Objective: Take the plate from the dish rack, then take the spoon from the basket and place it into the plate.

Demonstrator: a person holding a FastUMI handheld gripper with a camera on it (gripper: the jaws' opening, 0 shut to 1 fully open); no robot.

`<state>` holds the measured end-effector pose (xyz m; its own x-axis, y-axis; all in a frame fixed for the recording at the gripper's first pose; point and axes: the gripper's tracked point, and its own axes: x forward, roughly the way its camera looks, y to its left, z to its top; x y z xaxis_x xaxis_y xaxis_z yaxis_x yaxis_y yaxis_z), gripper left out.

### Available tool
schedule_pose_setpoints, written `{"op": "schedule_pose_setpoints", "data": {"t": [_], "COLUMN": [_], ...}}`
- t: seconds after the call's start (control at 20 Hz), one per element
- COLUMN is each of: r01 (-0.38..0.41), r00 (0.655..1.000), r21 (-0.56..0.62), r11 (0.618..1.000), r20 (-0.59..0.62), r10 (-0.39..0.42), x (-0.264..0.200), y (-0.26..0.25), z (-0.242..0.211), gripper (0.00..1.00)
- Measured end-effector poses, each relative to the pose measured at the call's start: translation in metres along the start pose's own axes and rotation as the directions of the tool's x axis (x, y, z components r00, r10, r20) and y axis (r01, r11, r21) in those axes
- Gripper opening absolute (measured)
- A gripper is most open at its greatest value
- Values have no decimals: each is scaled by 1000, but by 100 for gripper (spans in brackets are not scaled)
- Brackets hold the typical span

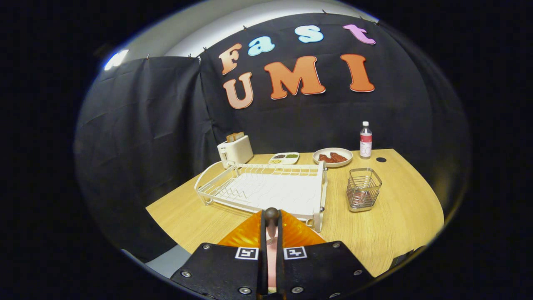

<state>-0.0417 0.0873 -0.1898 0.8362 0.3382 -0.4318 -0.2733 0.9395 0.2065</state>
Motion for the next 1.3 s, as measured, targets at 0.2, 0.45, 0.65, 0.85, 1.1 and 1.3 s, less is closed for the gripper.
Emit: {"op": "schedule_pose_setpoints", "data": {"t": [0.2,0.45,0.65,0.85,1.1,1.3], "r01": [-7,-37,-72,18,70,81], "r00": [1000,999,997,1000,997,997], "r21": [-3,10,6,13,70,71], "r11": [1000,999,997,1000,995,994], "r20": [-10,21,37,4,-29,11], "r10": [7,37,71,-18,-68,-82], "x": [-4,-16,-26,-23,-20,-26], "y": [-4,-13,-20,-51,-69,-72], "z": [-18,-26,-36,-61,-78,-68], "gripper": [8,8,8,13,19,30]}}
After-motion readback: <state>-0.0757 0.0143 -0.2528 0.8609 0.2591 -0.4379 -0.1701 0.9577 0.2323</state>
